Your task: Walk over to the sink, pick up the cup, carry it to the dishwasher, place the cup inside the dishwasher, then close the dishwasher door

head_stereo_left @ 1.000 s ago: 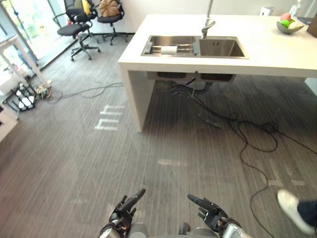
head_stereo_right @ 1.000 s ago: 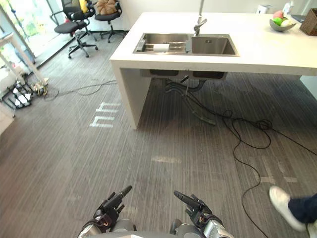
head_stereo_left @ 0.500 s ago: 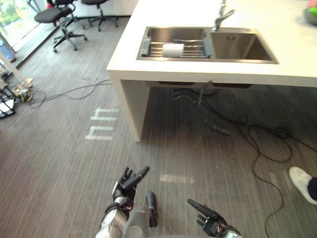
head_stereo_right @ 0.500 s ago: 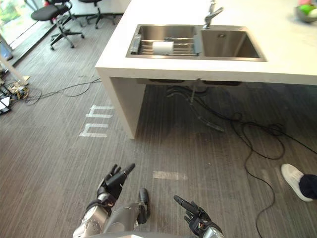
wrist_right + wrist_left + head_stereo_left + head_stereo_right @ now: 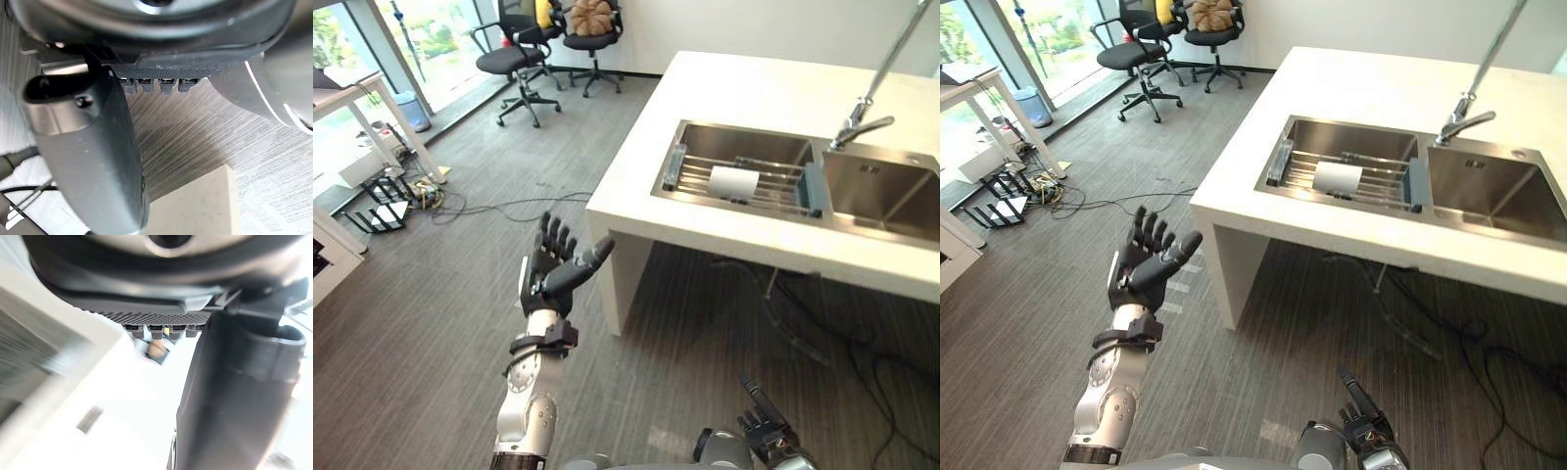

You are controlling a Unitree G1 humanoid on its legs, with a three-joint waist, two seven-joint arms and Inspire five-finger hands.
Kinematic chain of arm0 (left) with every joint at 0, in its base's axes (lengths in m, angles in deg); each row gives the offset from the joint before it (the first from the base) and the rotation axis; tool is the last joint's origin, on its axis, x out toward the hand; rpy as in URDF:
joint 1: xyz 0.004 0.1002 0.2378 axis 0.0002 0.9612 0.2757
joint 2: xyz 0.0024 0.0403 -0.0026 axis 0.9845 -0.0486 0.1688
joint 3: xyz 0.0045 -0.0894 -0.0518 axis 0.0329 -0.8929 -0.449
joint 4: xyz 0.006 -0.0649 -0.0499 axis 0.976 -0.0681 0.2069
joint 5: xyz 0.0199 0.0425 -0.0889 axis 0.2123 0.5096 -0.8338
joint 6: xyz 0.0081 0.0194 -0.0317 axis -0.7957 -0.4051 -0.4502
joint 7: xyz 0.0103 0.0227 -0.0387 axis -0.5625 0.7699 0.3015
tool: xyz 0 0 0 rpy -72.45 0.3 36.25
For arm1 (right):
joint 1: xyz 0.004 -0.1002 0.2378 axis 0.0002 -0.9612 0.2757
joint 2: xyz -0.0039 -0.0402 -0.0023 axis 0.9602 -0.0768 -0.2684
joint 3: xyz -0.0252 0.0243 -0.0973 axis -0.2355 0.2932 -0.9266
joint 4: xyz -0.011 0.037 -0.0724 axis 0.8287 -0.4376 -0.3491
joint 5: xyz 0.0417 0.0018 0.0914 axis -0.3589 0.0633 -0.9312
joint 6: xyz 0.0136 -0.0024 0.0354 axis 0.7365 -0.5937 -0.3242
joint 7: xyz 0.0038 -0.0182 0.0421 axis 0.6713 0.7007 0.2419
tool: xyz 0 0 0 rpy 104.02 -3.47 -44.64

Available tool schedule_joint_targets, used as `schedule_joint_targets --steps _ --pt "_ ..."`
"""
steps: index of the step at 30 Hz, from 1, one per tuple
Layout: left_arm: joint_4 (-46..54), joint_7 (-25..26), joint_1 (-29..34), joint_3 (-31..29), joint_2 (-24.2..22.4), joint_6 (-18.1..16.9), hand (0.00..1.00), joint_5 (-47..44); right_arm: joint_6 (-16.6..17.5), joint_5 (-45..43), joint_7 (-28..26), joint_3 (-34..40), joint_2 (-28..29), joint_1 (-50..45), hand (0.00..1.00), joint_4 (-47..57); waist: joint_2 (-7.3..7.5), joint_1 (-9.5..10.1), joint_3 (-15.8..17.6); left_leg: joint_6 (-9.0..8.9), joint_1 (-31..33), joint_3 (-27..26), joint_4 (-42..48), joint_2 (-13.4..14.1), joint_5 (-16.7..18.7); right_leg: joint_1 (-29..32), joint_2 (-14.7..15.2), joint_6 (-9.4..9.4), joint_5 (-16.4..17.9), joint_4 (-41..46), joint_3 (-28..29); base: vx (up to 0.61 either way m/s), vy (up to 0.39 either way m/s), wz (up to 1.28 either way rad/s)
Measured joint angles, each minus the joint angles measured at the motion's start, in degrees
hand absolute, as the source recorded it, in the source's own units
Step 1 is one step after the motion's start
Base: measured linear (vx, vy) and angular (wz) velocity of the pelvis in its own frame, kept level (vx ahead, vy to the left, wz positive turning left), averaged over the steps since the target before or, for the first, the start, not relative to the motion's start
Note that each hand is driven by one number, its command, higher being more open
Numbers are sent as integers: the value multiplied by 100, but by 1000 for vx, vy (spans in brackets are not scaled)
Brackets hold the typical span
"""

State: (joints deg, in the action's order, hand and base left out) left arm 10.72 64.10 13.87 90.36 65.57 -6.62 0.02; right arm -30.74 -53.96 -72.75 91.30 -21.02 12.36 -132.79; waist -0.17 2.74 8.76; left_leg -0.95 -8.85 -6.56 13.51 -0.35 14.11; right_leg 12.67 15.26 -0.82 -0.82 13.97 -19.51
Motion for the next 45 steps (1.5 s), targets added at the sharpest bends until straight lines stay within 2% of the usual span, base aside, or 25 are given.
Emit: schedule_joint_targets --steps 1,2,4,6,7,15,20,23,25,26,27,28,29,30,31,33,35,37,38,39,40,41,42,45 --pt "304 -57 13 -55 183 -71 100 -10 -6 41 -14 -258 50 -87 100 -48 294 62 -74 -166 -194 -36 229 -63 346 1 78 199 -1006 -52 228 481 -455 3" --pt "365 -148 122 -106 2 -150 100 -35 5 104 -59 -449 -212 -109 100 -85 -76 107 -186 -236 -328 -41 421 327 579 -55 -238 174 -646 267 197 413 -378 -10" --pt "608 -351 103 -101 -149 -186 100 -125 -29 192 -174 -648 -353 -109 100 -241 -263 130 -349 -325 -317 -27 475 682 677 -85 -592 244 -347 226 96 339 -286 -14" --pt "811 -657 -96 45 -162 -215 100 -238 -29 306 -357 -825 -384 -56 100 -342 -312 142 -376 -333 -359 -16 273 932 650 -75 -878 382 -219 148 3 231 -227 -14" --pt "500 -903 -558 546 -70 357 100 -445 -382 263 -794 -571 -215 -475 100 -355 154 100 -790 -275 -377 -144 -326 540 403 -399 -813 174 -1212 -1218 81 98 -104 -3" --pt "467 -903 -557 553 -54 358 100 -448 -382 265 -793 -571 -190 -466 100 -332 173 49 -776 -272 -449 -266 -328 544 405 -397 -832 173 -1209 -1171 187 1 0 -6" --pt "130 -873 -594 611 -53 501 100 -451 -342 315 -795 -179 -9 -511 100 -266 188 -152 -756 -275 -601 -452 -333 596 473 -334 -803 139 -955 -773 233 5 1 -5" --pt "-32 -703 -630 657 -7 813 100 -451 -279 733 -740 177 88 -581 100 -380 141 -211 -738 -257 -625 -359 -342 705 590 -77 -749 185 -513 -58 182 51 -66 14" --pt "-79 -605 -693 759 84 1056 100 -450 -306 890 -543 264 79 -741 100 -626 -1 -275 -742 -276 -638 -197 -427 913 614 80 -759 134 49 560 -53 133 -140 49" --pt "-100 -553 -705 767 118 1078 100 -451 -348 881 -487 232 75 -783 100 -716 -47 -271 -738 -353 -619 -175 -281 935 528 64 -767 121 211 680 -116 211 -140 45" --pt "-191 -447 -719 765 143 1104 100 -461 -354 764 -365 252 70 -746 100 -913 -6 -276 -654 -58 -198 -226 823 985 471 34 -703 205 423 836 -122 242 -174 16" --pt "-234 -283 -679 735 176 1185 100 -463 -312 659 -281 225 6 -744 100 -904 -113 -273 -591 512 410 -320 2122 1106 154 -120 -720 221 493 730 -116 252 -189 0" --pt "-248 -246 -678 717 175 1205 100 -465 -289 653 -263 139 -52 -746 100 -885 -188 -271 -544 821 642 -381 2644 1193 -125 -246 -763 234 506 625 -119 256 -217 -18" --pt "-276 -232 -675 690 176 1204 100 -501 -263 657 -235 11 -172 -745 100 -863 -328 -245 -454 790 900 -384 3349 1361 -894 -536 -877 311 557 382 -80 308 -148 -29" --pt "-319 -244 -669 656 212 1201 100 -534 -248 673 -218 -120 -220 -742 100 -853 -334 -184 -393 445 1108 -331 3844 1400 -1033 -789 -909 441 592 191 62 335 -113 -38" --pt "-349 -290 -661 662 214 1198 100 -563 -191 734 -206 -188 -268 -687 100 -805 -374 -166 -414 16 1397 -348 3903 1217 -382 -1010 -924 417 591 0 195 335 -74 -43" --pt "-350 -323 -601 662 259 1181 100 -561 -190 833 -214 -208 -261 -527 100 -777 -351 -142 -403 -35 1495 -523 3381 1027 -148 -1272 -930 400 571 -234 373 410 -90 -58" --pt "-311 -381 -456 661 238 1173 100 -561 -189 940 -192 -317 -261 -522 100 -654 -362 -132 -415 -39 1495 -546 2739 929 -152 -1523 -930 386 563 -393 464 319 -41 -47" --pt "-228 -402 -376 661 213 1172 100 -563 -192 946 -153 -371 -268 -529 100 -607 -371 -95 -423 -59 1490 -544 2172 900 -213 -1576 -931 384 564 -411 504 244 42 -34" --pt "-104 -405 -336 661 187 1172 100 -565 -202 944 -137 -368 -269 -549 100 -589 -395 -60 -440 -27 1482 -535 1477 910 -779 -1586 -965 332 577 -415 497 221 58 -26" --pt "-41 -407 -335 657 181 1170 100 -566 -212 941 -131 -349 -263 -574 100 -564 -436 -54 -467 -61 1509 -512 1296 930 -1052 -1609 -994 281 595 -443 493 252 97 -12" --pt "58 -414 -273 613 188 1156 100 -569 -215 939 -96 -315 -190 -611 100 -563 -329 -49 -528 -113 1372 -493 1120 820 -1016 -1670 -914 162 642 -544 495 188 100 7" --pt "75 -414 -267 611 179 1139 100 -568 -209 939 -93 -282 -159 -664 100 -547 -272 -60 -563 -114 1317 -491 946 742 -1017 -1689 -864 128 634 -600 451 175 109 18" --pt "99 -391 -265 645 176 1137 100 -565 -197 939 -91 -64 -71 -778 100 -488 -247 -53 -593 -117 999 -474 194 544 -1019 -1786 -758 11 617 -737 262 99 125 36"
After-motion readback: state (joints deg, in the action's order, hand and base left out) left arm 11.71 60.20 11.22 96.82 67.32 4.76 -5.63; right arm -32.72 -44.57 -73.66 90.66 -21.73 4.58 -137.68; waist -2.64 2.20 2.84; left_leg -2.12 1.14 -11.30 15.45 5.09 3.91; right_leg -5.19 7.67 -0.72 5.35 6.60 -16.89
